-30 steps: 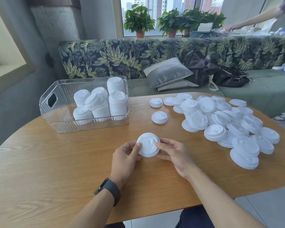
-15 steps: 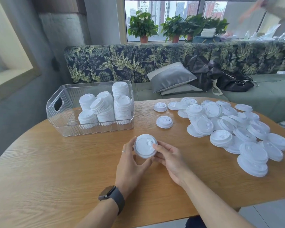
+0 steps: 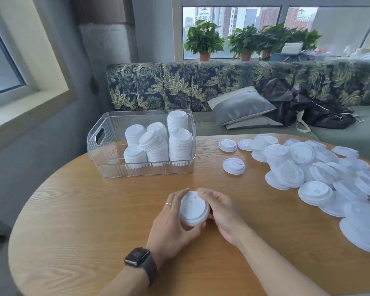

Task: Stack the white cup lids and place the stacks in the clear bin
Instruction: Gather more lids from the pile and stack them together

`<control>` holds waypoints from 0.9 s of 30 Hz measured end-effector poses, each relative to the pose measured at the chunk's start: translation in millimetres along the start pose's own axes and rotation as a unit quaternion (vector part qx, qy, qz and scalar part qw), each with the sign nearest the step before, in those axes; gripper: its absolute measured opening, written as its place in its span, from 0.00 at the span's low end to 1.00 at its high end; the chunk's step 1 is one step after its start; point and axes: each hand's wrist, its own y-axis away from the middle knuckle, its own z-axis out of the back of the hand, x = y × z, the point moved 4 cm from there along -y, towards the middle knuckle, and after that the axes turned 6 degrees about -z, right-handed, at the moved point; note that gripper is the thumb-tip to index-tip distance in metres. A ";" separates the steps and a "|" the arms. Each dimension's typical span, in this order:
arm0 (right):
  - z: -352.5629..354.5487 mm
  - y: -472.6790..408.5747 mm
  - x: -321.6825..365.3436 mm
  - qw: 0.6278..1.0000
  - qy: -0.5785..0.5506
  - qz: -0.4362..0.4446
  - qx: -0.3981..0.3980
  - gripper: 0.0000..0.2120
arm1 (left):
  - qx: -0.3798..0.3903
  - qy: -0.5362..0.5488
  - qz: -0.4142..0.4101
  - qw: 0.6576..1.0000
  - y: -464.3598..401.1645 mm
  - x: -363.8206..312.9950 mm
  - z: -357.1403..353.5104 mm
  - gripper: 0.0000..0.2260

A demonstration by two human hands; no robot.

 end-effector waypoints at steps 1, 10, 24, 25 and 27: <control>-4.8 -1.1 -0.8 1.000 -0.004 0.000 0.006 0.10 | -0.009 -0.002 0.008 1.000 0.4 3.9 3.7 0.39; -39.9 -16.0 -10.5 0.998 0.016 -0.002 0.055 0.18 | -0.042 0.008 0.052 0.998 3.7 33.8 33.2 0.38; -80.2 -30.8 -11.2 0.997 0.013 -0.006 0.077 0.11 | -0.026 -0.033 0.058 0.997 6.6 66.6 66.1 0.36; -82.3 -30.9 -10.1 0.997 0.006 -0.009 0.075 0.10 | -0.024 -0.031 0.058 0.998 5.8 68.3 66.8 0.36; -85.0 -31.8 -8.4 0.997 -0.004 -0.015 0.069 0.10 | -0.022 -0.025 0.058 0.998 4.8 71.2 66.5 0.37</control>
